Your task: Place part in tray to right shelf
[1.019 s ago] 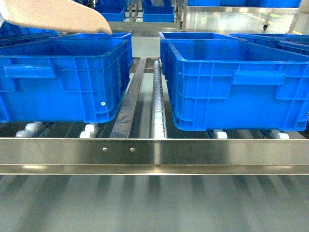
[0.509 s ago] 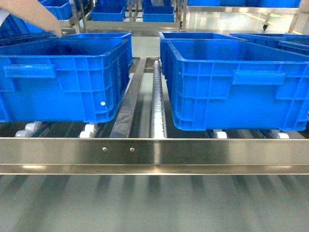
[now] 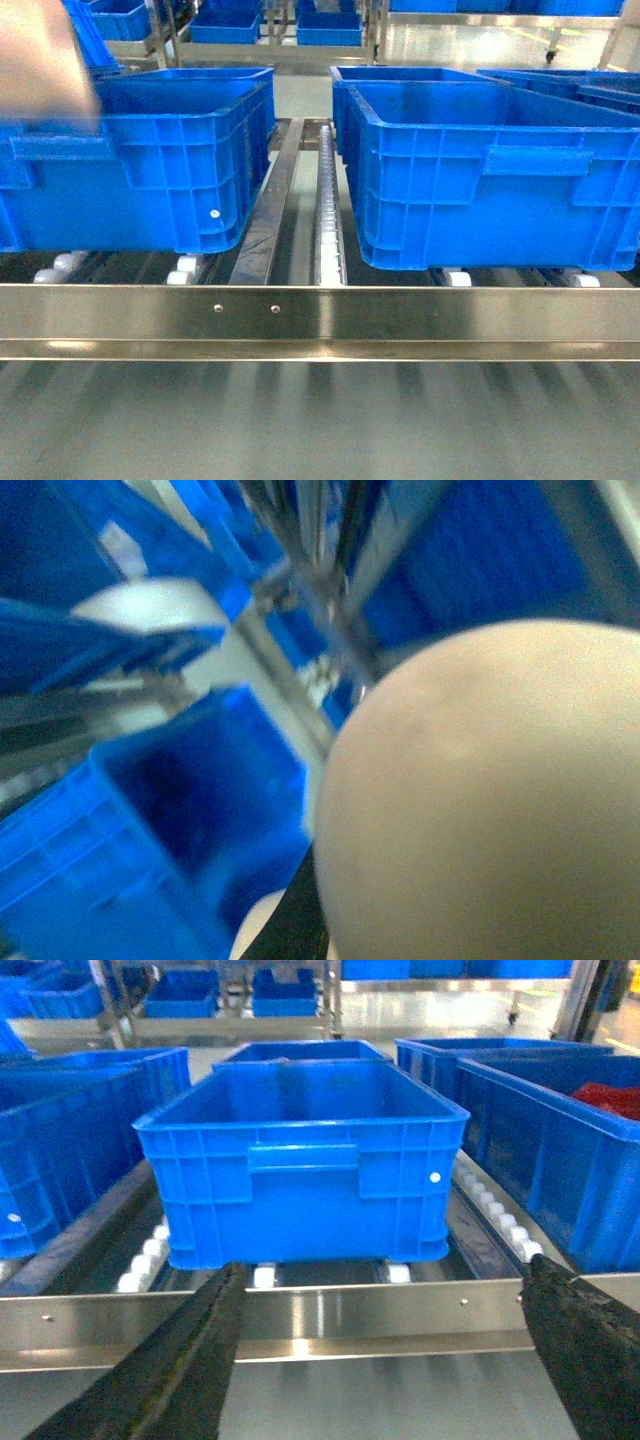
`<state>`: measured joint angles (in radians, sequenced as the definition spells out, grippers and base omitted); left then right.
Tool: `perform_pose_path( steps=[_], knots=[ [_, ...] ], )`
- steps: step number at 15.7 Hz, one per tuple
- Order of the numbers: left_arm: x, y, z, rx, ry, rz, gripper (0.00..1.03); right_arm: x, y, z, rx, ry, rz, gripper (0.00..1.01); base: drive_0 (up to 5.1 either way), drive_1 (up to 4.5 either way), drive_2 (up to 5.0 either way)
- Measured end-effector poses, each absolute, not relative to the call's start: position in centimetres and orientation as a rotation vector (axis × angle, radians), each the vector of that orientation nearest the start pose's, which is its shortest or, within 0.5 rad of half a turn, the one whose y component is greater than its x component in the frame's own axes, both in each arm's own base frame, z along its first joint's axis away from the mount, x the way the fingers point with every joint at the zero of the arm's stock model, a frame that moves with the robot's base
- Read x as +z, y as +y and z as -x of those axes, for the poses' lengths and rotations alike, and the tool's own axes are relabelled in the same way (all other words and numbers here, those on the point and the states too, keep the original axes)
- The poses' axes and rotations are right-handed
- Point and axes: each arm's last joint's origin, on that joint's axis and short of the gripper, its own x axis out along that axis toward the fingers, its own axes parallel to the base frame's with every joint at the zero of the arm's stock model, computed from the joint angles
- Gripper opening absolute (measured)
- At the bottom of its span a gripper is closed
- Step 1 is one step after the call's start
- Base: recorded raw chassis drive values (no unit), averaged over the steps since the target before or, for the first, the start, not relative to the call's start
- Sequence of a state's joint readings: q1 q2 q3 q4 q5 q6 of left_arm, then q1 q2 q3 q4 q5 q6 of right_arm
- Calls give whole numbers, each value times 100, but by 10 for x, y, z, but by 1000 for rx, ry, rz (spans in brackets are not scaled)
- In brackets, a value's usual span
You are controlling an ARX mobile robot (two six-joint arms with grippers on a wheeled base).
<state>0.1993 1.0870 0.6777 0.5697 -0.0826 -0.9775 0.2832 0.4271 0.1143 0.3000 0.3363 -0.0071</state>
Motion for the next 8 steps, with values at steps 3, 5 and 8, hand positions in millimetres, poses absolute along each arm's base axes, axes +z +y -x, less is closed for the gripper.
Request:
perform_pose_path(
  steps=[3,5,8],
  knots=[
    [261,26,-212,-11,24,423,14,185,17,-119,-8,7,8,53,0,0,0],
    [240,23,-201,0,48,205,14,181,14,-116,-1,8,8,37,0,0,0],
    [229,16,-180,2,-10,45,14,178,4,-113,12,1,7,5,0,0,0]
  ],
)
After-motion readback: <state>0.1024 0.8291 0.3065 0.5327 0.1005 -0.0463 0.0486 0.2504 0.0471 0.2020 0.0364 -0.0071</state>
